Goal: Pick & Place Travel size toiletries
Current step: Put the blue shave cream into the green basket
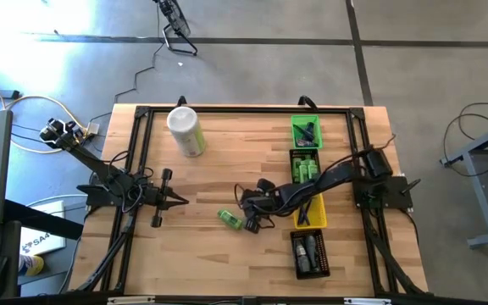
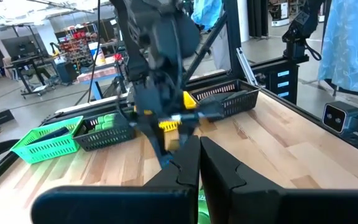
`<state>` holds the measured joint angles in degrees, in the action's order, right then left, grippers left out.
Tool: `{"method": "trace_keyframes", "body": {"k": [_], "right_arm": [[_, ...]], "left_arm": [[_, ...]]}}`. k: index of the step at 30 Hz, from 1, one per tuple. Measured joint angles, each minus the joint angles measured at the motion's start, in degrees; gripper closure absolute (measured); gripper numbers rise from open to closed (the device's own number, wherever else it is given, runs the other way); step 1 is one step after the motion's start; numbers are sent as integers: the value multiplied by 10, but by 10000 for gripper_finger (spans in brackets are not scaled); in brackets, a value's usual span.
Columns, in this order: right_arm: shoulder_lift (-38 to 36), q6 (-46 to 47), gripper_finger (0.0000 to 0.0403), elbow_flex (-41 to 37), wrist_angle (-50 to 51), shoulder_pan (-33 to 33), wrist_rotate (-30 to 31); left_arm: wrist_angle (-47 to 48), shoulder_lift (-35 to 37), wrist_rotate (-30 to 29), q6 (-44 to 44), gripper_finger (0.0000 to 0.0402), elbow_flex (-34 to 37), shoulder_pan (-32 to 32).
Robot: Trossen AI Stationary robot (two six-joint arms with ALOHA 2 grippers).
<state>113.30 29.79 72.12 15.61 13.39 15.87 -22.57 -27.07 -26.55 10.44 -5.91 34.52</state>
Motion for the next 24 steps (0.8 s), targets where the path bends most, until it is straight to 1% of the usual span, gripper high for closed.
{"method": "trace_keyframes", "body": {"k": [4,14,18,21,24], "right_arm": [[-41,-1,269,0,29,-8,30],[-190,-2,270,1,147,-52,111],[-235,-2,270,1,189,-89,128],[-256,-3,271,1,225,-128,134],[-263,-3,270,1,270,-170,145]], "left_arm": [[0,0,0,0,394,0,0],[0,0,-2,0,394,0,0],[0,0,-2,0,394,0,0],[0,0,-2,0,394,0,0],[0,0,-2,0,394,0,0]]}}
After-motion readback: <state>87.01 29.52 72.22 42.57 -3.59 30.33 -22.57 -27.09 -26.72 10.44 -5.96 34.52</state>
